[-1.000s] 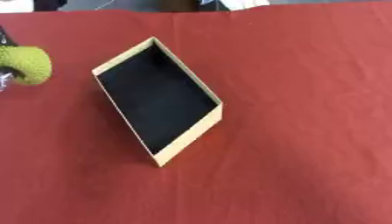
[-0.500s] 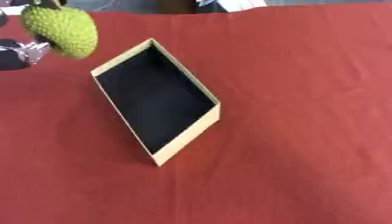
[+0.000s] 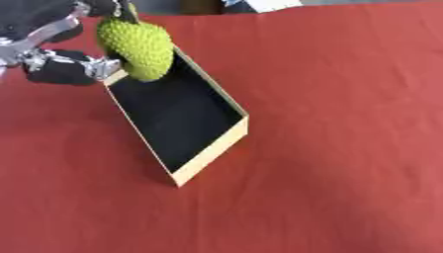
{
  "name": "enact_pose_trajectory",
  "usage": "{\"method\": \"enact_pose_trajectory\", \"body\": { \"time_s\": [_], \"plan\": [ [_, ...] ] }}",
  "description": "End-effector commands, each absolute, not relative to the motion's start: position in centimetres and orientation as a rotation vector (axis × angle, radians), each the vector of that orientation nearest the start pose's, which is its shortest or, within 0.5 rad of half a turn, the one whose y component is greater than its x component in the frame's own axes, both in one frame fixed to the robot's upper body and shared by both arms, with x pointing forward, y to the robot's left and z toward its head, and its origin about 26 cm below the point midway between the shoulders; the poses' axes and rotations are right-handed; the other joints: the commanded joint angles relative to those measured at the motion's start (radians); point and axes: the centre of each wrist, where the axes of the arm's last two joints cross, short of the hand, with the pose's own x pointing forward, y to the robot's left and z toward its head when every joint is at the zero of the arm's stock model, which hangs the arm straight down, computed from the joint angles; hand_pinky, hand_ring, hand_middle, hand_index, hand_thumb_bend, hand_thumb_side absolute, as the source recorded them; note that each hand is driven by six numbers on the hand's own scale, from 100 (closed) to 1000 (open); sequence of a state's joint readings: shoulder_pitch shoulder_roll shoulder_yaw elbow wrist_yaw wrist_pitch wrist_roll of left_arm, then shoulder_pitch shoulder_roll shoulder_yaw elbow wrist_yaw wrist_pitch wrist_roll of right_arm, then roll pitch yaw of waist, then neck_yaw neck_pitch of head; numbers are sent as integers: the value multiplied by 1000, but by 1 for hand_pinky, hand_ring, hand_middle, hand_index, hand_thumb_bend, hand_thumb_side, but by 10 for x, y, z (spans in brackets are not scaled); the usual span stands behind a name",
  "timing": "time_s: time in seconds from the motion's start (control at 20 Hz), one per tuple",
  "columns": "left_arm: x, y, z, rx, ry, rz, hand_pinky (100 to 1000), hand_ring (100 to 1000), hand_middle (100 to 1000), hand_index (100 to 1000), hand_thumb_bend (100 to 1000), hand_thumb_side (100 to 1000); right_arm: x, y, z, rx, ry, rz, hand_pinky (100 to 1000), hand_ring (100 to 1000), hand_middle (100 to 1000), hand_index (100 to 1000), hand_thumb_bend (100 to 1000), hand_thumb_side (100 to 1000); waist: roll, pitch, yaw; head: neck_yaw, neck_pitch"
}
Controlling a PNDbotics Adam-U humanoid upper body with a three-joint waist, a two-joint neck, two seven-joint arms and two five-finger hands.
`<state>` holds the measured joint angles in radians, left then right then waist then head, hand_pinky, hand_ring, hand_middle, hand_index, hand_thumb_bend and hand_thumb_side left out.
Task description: Pick up objects on the table and place them in the box.
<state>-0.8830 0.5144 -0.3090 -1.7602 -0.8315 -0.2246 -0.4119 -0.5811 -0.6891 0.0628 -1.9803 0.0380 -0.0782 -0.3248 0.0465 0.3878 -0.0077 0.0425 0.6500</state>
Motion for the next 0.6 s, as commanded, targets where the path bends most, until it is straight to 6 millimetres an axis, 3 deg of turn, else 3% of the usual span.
{"method": "enact_pose_trajectory", "body": {
  "time_s": [0.05,0.6],
  "plan": [
    [360,167,315,-1170,2308,2043,587,556,543,665,100,127,301,-267,317,679,3383,-555,799,793,707,826,111,619,-3,-27,-4,3,1],
    [396,149,270,-1122,2199,2296,633,605,597,723,115,125,302,-266,316,671,3390,-539,798,793,705,825,110,620,-2,-23,-12,0,-3]
  ]
}}
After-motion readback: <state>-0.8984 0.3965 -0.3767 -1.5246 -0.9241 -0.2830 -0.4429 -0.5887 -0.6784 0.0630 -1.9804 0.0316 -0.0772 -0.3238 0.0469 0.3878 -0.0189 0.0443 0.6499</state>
